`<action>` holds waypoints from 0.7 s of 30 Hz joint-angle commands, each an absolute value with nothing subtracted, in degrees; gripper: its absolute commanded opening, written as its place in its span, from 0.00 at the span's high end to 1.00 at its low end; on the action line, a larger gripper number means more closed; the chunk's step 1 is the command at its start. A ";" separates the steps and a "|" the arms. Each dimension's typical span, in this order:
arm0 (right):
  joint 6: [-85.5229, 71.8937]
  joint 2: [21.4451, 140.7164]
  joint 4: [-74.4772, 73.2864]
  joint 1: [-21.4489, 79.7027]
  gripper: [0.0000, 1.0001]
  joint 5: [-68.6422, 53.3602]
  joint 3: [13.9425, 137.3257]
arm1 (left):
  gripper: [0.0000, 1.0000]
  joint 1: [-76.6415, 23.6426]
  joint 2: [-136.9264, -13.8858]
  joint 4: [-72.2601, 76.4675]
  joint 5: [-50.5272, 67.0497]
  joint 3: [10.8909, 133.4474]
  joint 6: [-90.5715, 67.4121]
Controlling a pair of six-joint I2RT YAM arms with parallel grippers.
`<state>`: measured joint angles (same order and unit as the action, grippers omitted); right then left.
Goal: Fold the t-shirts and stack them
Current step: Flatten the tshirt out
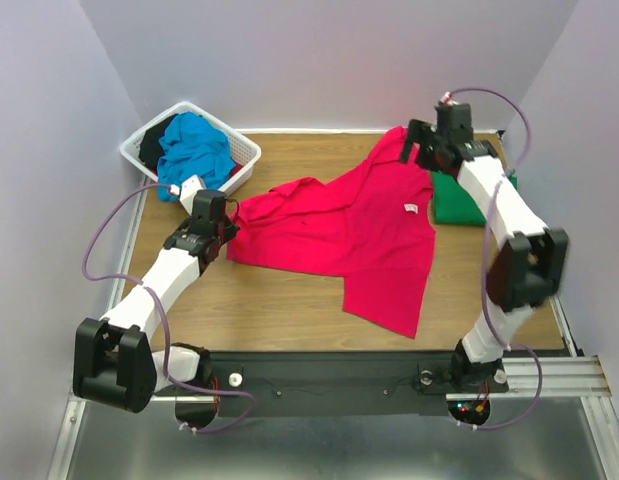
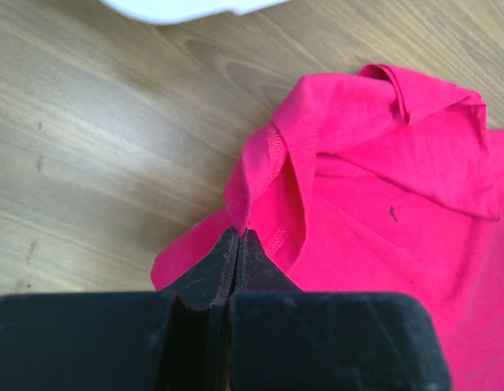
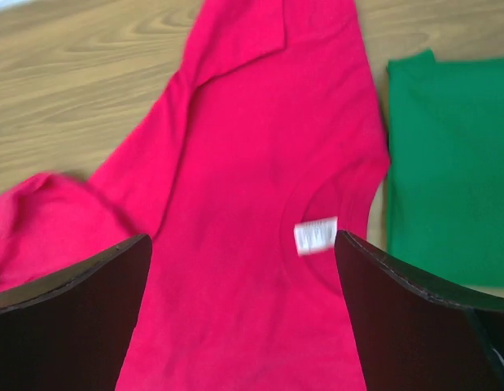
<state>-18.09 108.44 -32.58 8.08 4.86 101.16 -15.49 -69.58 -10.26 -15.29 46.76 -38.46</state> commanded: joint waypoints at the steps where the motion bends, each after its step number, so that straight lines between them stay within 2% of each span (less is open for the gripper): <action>1: -22.92 90.47 -29.71 10.19 0.00 1.41 82.40 | 1.00 -14.77 -65.75 -8.88 -16.70 44.04 -39.72; 3: -23.73 82.05 -29.01 12.73 0.00 0.27 69.35 | 1.00 -13.63 -65.57 -8.44 -17.14 42.90 -40.08; 8: -31.71 70.59 -28.48 22.92 0.00 -2.37 50.30 | 1.00 -10.29 -70.04 -7.38 -16.26 44.03 -38.50; 9: -32.69 69.62 -28.30 24.77 0.00 -3.85 48.53 | 0.96 -9.85 -70.92 -7.82 -16.69 44.64 -38.50; 10: -33.48 68.48 -28.21 26.87 0.00 -4.74 46.86 | 0.84 -8.54 -72.58 -8.69 -17.13 45.95 -38.50; 11: -33.92 68.03 -28.39 27.50 0.00 -4.66 45.11 | 0.67 -8.09 -73.21 -9.31 -17.14 46.58 -38.50; 12: -34.19 67.59 -28.39 27.77 0.00 -4.22 44.30 | 0.14 -7.65 -73.65 -10.71 -17.05 47.54 -38.76; 13: -34.02 67.07 -28.39 27.86 0.00 -3.96 43.77 | 0.02 -7.39 -73.48 -11.42 -17.05 47.81 -39.11; 21: -35.42 71.79 -25.05 27.95 0.00 -3.53 40.52 | 0.02 -7.38 -63.04 -13.18 -13.28 42.73 -40.25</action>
<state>-33.63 69.52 -29.41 28.10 -4.08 41.28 -7.40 -68.79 -12.38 -14.68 44.49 -39.53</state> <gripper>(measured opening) 0.998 0.983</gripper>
